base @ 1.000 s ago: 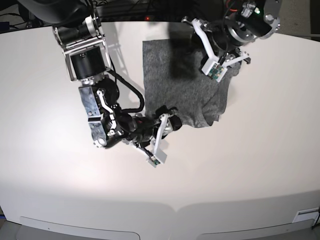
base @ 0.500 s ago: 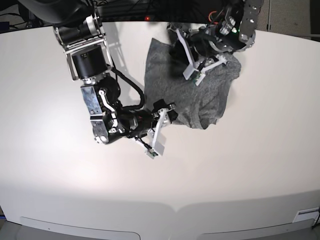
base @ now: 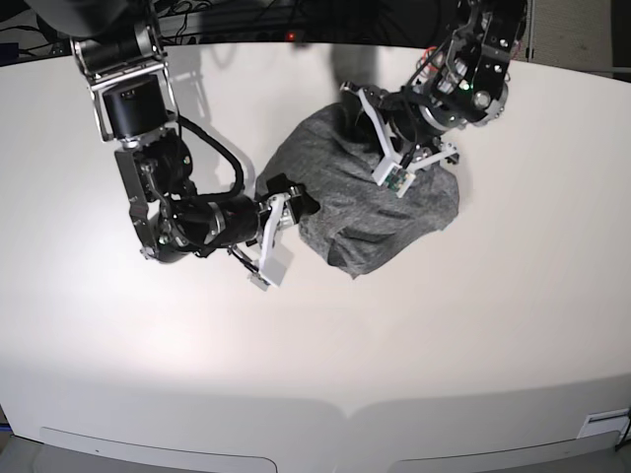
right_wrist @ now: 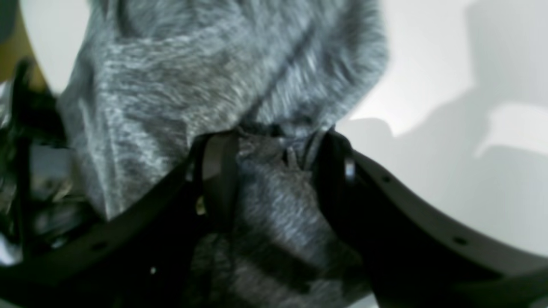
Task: Fold the T-shirt properly
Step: 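Fold the held shirt edge over with the left gripper and release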
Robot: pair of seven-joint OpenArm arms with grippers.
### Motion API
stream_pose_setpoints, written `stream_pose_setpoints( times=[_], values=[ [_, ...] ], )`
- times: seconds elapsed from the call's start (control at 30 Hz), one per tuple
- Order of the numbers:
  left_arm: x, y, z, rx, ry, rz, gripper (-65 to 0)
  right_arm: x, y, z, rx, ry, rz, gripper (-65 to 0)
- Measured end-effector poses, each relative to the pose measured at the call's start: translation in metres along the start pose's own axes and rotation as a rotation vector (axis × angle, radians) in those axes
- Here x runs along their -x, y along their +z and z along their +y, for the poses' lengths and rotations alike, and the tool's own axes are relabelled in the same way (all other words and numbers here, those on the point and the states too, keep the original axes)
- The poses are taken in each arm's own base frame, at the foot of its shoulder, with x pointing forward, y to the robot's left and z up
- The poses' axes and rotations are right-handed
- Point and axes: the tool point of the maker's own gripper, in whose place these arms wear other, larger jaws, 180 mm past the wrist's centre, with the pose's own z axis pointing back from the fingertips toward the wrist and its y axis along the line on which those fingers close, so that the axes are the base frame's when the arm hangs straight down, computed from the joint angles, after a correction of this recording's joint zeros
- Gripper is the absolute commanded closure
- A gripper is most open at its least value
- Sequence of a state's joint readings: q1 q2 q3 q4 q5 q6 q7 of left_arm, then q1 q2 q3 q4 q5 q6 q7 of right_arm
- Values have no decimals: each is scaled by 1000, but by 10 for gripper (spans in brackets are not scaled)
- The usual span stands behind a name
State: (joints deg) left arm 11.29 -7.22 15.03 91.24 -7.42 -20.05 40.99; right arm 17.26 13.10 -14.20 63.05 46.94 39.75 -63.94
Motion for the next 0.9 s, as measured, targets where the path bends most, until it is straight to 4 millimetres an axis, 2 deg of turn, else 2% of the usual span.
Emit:
stream_pose_setpoints(
  times=[0.13, 0.27, 0.43, 0.53, 0.63, 0.8, 0.9],
  values=[
    [-4, 1, 27, -32, -36, 5, -270, 12, -3, 7, -50, -44, -12, -290],
    [-1, 10, 64, -114, -85, 43, -270, 26, -9, 20, -91, -60, -11, -290],
    [5, 20, 88, -156, -104, 74, -270, 39, -10, 34, -92, -12, 15, -290],
    [7, 22, 90, -159, -94, 81, -270, 38, -7, 39, -79, 24, 27, -290],
    [7, 22, 91, -160, -94, 81, -270, 29, 5, 30, -29, 46, 7, -290],
    [8, 22, 91, -161, -91, 93, -270, 10, 41, -4, 86, 2, -89, -290],
    [9, 22, 90, -160, -87, 96, -270, 6, 56, -18, 116, -45, -144, -290]
  ],
)
